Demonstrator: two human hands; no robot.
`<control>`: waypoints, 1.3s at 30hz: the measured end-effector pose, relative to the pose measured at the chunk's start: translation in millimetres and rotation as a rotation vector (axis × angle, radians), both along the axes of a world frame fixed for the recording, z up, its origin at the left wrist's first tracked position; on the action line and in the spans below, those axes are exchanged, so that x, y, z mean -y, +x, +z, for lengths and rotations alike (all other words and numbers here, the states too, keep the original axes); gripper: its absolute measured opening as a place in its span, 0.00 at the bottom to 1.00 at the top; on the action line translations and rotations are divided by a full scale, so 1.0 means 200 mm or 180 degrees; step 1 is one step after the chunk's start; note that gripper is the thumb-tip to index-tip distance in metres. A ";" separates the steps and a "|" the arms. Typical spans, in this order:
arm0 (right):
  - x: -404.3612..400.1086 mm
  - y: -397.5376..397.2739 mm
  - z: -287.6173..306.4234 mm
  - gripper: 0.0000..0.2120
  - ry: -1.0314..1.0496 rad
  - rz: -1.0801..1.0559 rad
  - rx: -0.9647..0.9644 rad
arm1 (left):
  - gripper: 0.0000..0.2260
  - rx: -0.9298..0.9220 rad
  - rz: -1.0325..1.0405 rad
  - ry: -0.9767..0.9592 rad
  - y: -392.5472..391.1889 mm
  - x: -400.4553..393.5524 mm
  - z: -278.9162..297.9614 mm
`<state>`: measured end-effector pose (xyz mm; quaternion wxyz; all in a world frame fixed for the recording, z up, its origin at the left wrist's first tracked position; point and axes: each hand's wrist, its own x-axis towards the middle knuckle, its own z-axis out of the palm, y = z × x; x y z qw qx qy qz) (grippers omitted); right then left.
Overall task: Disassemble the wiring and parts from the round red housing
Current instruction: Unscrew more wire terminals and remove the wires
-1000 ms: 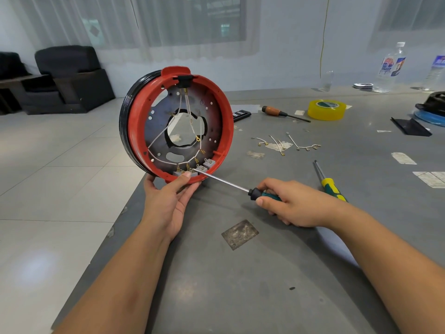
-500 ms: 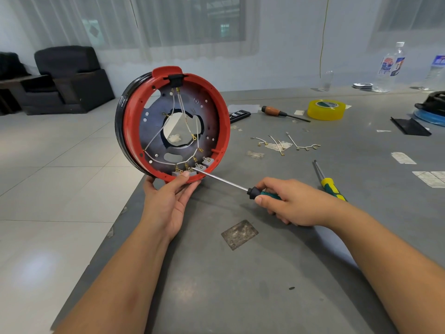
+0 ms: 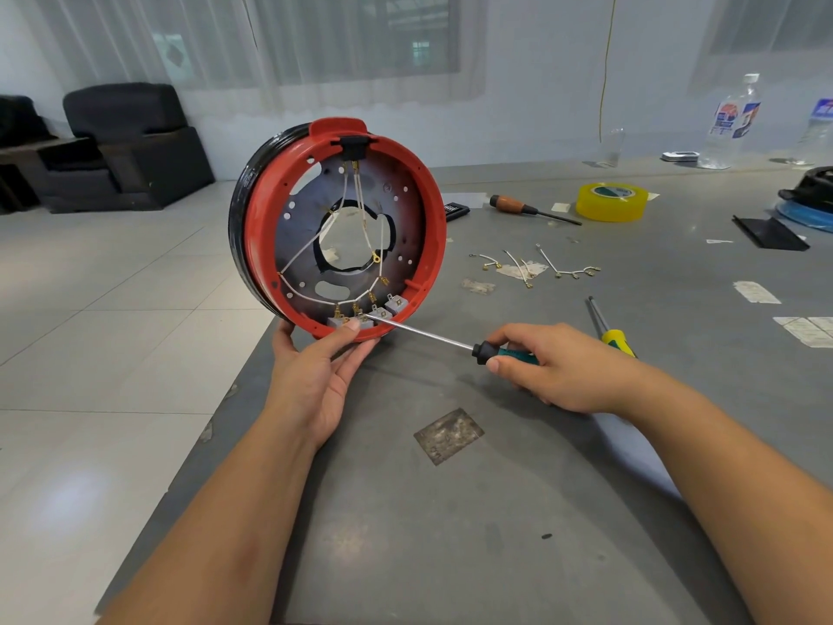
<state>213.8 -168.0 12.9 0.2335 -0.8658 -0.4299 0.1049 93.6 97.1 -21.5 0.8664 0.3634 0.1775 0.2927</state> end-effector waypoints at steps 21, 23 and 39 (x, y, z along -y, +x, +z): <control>-0.04 -0.03 -0.01 0.13 0.0097 -0.0073 0.0055 | 0.35 0.0130 -0.0054 -0.0068 0.01 -0.01 -0.03; -0.02 -0.01 0.00 0.12 0.0193 -0.0105 0.0125 | 0.34 0.0089 -0.0079 -0.0006 0.01 -0.01 -0.02; 0.04 0.02 0.04 0.08 0.0407 -0.0060 0.0151 | 0.30 -0.0169 -0.0162 0.0236 -0.01 0.00 -0.02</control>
